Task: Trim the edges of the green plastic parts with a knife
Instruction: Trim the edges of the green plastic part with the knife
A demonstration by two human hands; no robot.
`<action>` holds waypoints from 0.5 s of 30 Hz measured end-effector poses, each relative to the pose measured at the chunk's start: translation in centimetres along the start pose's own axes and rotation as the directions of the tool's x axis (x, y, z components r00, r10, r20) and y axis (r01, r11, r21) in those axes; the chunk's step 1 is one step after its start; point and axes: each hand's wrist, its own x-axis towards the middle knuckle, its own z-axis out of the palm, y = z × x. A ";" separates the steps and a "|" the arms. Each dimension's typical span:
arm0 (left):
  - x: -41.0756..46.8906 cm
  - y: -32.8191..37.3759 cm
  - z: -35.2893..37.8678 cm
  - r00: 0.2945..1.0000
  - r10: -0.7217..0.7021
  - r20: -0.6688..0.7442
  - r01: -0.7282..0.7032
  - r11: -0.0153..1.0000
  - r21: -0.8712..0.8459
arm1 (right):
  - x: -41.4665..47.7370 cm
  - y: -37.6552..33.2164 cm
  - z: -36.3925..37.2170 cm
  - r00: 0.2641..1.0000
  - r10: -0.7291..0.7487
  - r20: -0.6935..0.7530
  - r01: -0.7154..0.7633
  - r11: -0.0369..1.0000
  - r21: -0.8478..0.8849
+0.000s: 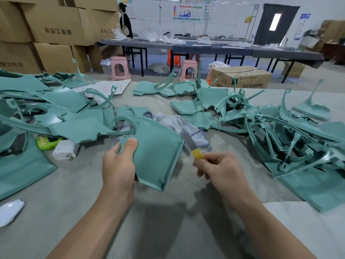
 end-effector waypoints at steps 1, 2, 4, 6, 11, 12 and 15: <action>0.0 0.0 0.0 1.000 -0.015 0.001 0.015 1.000 -0.026 | 0.1 0.0 -0.4 0.999 -0.024 -0.032 0.025 0.999 0.046; -0.1 0.1 0.1 1.000 -0.021 -0.001 0.021 0.999 -0.036 | 0.2 -0.1 -0.8 0.998 -0.062 0.004 0.061 0.993 0.097; -0.3 0.2 0.1 1.000 -0.010 -0.002 0.010 0.999 -0.038 | -0.2 -0.9 -1.0 0.957 -0.119 0.265 0.078 0.984 0.160; -0.4 0.3 0.1 1.000 -0.012 0.004 0.012 0.997 -0.071 | -0.8 -1.4 -0.3 0.869 -0.081 0.489 0.085 0.996 0.015; 0.1 0.9 -0.1 0.998 -0.057 -0.003 0.056 0.987 -0.149 | -0.4 -0.4 0.2 0.998 0.068 0.013 -0.065 0.990 -0.123; 0.2 1.0 -0.2 0.997 -0.070 -0.007 0.068 0.979 -0.190 | -0.5 -0.4 0.1 0.994 0.091 -0.058 -0.097 0.990 -0.101; 0.5 0.9 -0.6 1.000 -0.001 -0.025 -0.002 0.990 -0.144 | -0.9 -1.7 0.1 0.978 0.197 0.062 -0.207 0.930 0.304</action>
